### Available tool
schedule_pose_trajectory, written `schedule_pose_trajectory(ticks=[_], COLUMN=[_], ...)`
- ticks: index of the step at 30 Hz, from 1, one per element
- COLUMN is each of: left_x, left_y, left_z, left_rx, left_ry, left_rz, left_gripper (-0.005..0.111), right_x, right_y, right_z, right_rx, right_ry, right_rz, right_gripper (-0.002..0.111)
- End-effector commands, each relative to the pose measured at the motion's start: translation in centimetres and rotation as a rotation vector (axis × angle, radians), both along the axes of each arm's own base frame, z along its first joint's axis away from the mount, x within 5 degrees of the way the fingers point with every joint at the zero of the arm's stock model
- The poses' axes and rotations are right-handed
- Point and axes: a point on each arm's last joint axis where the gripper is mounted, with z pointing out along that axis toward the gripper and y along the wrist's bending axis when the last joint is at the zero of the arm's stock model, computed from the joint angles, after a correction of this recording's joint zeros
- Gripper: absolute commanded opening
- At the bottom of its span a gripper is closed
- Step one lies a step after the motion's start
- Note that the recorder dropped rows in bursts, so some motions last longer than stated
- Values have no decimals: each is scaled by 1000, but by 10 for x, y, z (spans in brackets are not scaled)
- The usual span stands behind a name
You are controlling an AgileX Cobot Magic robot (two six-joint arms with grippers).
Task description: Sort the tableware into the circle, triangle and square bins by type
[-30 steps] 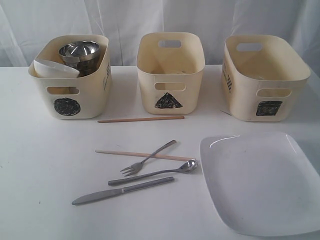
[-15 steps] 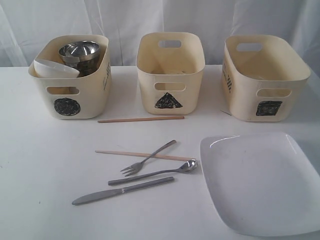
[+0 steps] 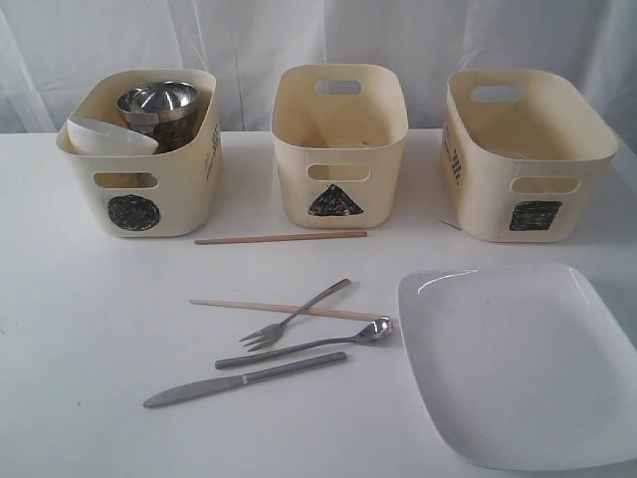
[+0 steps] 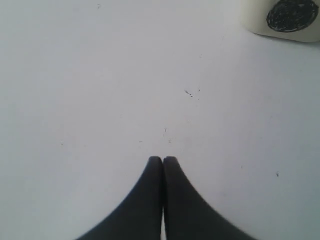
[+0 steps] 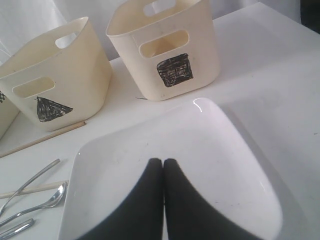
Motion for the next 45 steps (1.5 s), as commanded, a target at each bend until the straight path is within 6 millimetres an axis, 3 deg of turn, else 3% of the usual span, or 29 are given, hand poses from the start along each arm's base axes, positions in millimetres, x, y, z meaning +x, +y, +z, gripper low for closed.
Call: schedule_pose_trajectory(ticks=[1,10,17,25,31,34,45], left_x=[-2,-1,-16,-12,-8,-6,-6], left_y=[1,-2,2,1,-4,-6,-11], left_z=[-3,-1,-5,-29,-76,-74,-73], left_rx=[-3,4,78,65,-50,31,54], left_ry=[22,-4,-92,-165,-54,-74,-85], left_rz=[9,-25,38,44,34,-38,-123], left_gripper=[0,0,0,0,0,0,0], right_x=[0,0,0,0,0,0,0], right_y=[0,0,0,0,0,0,0], right_z=[1,1,1,1,1,1,1], right_rx=[-1,-1,-1,-1,-1,-1,-1], right_ry=[-12,-12,-12,-12,-12,-12,-12], right_rz=[-4,-4,-4,-4,-4,-4,-4], right_gripper=[0,0,0,0,0,0,0])
